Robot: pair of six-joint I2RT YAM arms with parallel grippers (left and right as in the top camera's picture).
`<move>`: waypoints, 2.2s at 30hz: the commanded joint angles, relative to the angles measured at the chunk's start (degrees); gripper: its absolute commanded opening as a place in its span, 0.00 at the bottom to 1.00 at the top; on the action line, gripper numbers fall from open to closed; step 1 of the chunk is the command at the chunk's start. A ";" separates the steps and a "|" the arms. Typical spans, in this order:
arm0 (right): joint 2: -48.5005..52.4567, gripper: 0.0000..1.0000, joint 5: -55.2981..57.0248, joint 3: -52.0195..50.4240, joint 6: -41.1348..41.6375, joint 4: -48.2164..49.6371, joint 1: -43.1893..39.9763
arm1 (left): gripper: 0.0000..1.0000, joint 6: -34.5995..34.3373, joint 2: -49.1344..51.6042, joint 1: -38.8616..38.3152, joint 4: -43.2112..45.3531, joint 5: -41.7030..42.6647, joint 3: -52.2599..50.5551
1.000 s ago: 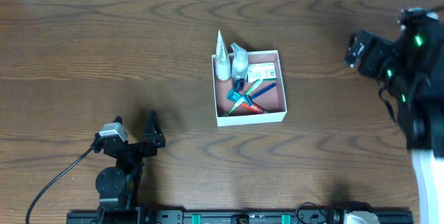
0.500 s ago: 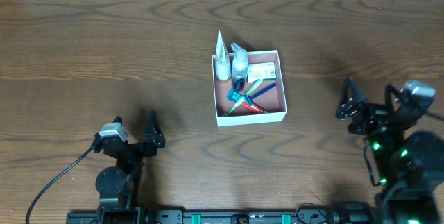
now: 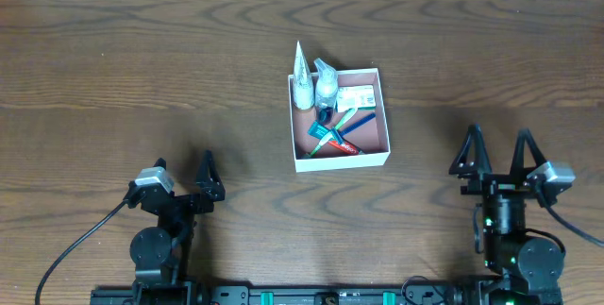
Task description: Pack container
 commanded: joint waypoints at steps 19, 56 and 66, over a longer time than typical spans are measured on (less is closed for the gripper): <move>-10.03 0.99 1.18 -9.64 -0.07 -9.92 0.50 | 0.98 0.31 -0.26 0.26 -1.90 1.03 -0.98; -10.16 0.99 -7.23 -9.62 -31.39 -16.33 0.48 | 0.98 0.31 -0.26 0.26 -1.90 1.03 -0.98; -10.16 0.99 -7.23 -9.62 -31.39 -16.33 0.48 | 0.98 0.31 -0.26 0.26 -1.90 1.05 -0.98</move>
